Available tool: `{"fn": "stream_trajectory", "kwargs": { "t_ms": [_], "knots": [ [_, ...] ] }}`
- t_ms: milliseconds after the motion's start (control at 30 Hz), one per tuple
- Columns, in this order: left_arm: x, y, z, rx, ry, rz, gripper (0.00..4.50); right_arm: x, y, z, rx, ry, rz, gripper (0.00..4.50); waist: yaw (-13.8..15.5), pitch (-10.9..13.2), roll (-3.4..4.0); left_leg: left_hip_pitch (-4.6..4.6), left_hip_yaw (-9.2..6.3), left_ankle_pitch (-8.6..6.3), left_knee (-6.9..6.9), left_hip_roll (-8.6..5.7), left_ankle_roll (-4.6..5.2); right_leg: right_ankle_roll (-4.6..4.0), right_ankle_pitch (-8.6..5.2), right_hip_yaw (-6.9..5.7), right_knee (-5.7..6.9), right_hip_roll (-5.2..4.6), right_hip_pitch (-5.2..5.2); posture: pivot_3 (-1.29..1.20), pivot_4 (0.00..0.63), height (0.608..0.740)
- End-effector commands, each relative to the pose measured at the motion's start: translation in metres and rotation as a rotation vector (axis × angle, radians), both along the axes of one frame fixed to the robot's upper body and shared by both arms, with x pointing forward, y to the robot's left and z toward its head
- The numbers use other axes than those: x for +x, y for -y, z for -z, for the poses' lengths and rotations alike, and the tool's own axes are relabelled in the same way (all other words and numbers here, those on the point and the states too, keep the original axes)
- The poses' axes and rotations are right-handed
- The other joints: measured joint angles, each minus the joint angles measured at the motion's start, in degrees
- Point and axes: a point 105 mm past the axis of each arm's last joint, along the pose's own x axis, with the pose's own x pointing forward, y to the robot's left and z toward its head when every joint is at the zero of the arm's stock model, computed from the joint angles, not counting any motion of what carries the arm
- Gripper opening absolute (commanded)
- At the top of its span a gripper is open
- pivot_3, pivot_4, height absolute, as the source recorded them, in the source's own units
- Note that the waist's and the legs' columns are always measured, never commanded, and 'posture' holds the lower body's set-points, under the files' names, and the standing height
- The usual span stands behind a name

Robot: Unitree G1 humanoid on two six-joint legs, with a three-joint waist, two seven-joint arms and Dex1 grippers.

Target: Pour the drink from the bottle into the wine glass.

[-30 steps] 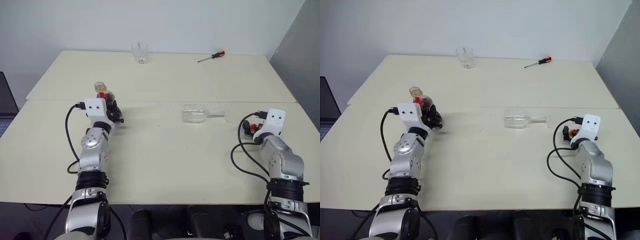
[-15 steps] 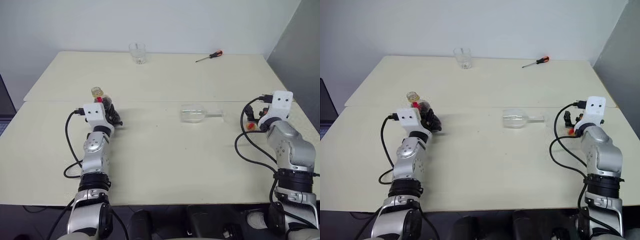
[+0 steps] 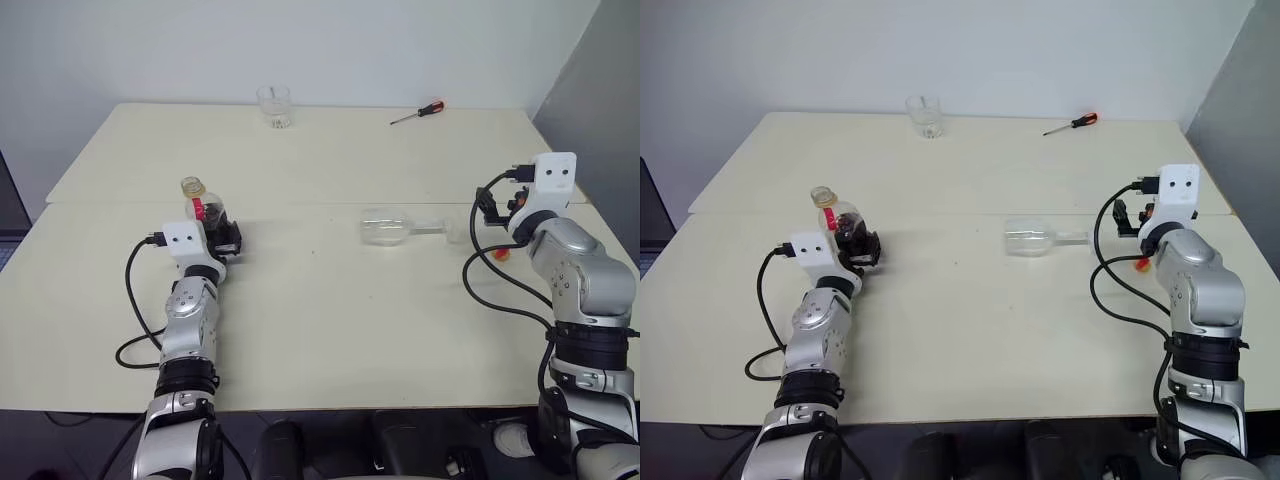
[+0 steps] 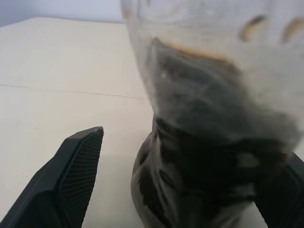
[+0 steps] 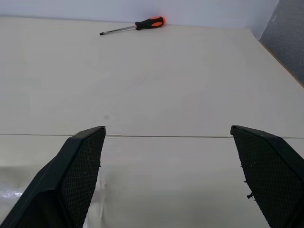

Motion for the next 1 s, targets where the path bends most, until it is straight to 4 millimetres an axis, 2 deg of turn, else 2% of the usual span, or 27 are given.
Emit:
{"fn": "stream_trajectory", "kwargs": {
  "t_ms": [33,100,167,400,467,567,633,700,800,900,1000],
  "knots": [
    [-0.015,0.011,-0.008,0.020,0.014,0.075,4.49,-0.008,-0.026,-0.019,-0.152,0.011,-0.179,4.50,-0.1,0.0,0.01,0.00,0.00,0.00,-0.01,0.02,0.00,0.00,0.00,0.00,0.00,0.00,-0.01,0.00,0.150,0.740],
    [-0.025,0.020,-0.006,0.041,-0.004,0.119,4.49,-0.016,-0.036,-0.011,-0.280,-0.041,-0.288,4.50,0.0,0.0,0.01,-0.01,0.00,0.00,-0.03,0.06,0.00,0.00,-0.01,0.03,-0.01,-0.09,-0.02,0.00,0.150,0.740],
    [-0.039,0.027,-0.002,0.044,-0.029,0.145,4.49,-0.022,-0.041,-0.012,-0.404,-0.067,-0.381,4.50,0.0,0.0,0.00,-0.03,-0.01,0.00,-0.04,0.06,0.00,0.01,-0.01,0.03,-0.03,-0.17,-0.01,0.00,0.150,0.740],
    [-0.074,0.044,0.007,0.050,-0.110,0.224,4.49,-0.030,-0.054,-0.014,-0.681,-0.147,-0.618,4.50,-0.1,0.0,-0.02,0.03,-0.05,0.00,0.04,0.00,0.01,0.05,-0.03,0.01,-0.03,-0.30,0.03,0.00,0.150,0.740],
    [-0.084,0.057,0.007,0.088,-0.117,0.301,4.49,-0.029,-0.056,-0.012,-0.727,-0.170,-0.668,4.50,-0.1,0.0,-0.03,0.06,-0.07,-0.01,0.01,-0.01,0.01,0.04,-0.03,0.03,-0.05,-0.29,0.04,0.00,0.150,0.740],
    [-0.097,0.100,0.002,0.154,-0.114,0.580,4.49,-0.018,-0.060,-0.008,-0.788,-0.188,-0.712,4.50,-0.1,0.0,-0.04,0.05,-0.05,-0.01,0.00,-0.01,0.01,-0.01,-0.06,0.03,-0.05,-0.28,0.02,0.00,0.150,0.740],
    [-0.094,0.111,-0.004,0.167,-0.114,0.656,4.49,-0.011,-0.062,-0.003,-0.840,-0.215,-0.731,4.50,0.0,0.0,-0.04,0.05,-0.02,0.00,0.01,-0.01,0.01,-0.04,-0.06,0.01,-0.04,-0.27,0.02,0.00,0.150,0.740],
    [-0.080,0.116,-0.012,0.268,-0.095,0.665,4.49,-0.008,-0.066,0.007,-0.851,-0.259,-0.771,4.50,0.3,0.1,-0.08,0.04,-0.03,0.00,0.03,-0.01,0.01,-0.04,-0.07,-0.01,-0.04,-0.28,0.04,0.00,0.150,0.740],
    [-0.064,0.127,-0.026,0.310,-0.062,0.684,4.49,-0.001,-0.069,0.016,-0.862,-0.284,-0.797,4.50,0.4,0.0,-0.08,0.02,-0.04,0.00,0.07,-0.07,0.01,-0.03,-0.06,-0.09,-0.04,-0.23,0.05,0.00,0.150,0.740],
    [-0.059,0.139,-0.033,0.323,-0.068,0.742,4.49,0.007,-0.066,0.016,-0.860,-0.283,-0.789,4.50,0.3,0.1,-0.07,0.00,-0.05,0.00,0.05,-0.06,0.01,-0.15,0.02,0.01,-0.06,-0.27,0.03,0.00,0.150,0.740],
    [-0.066,0.153,-0.032,0.349,-0.090,0.818,4.49,0.013,-0.067,0.018,-0.859,-0.290,-0.799,4.50,0.1,0.1,-0.07,-0.02,-0.04,-0.01,0.04,-0.07,0.01,-0.19,0.04,0.10,-0.07,-0.28,-0.03,0.00,0.150,0.740]
  ]
}}
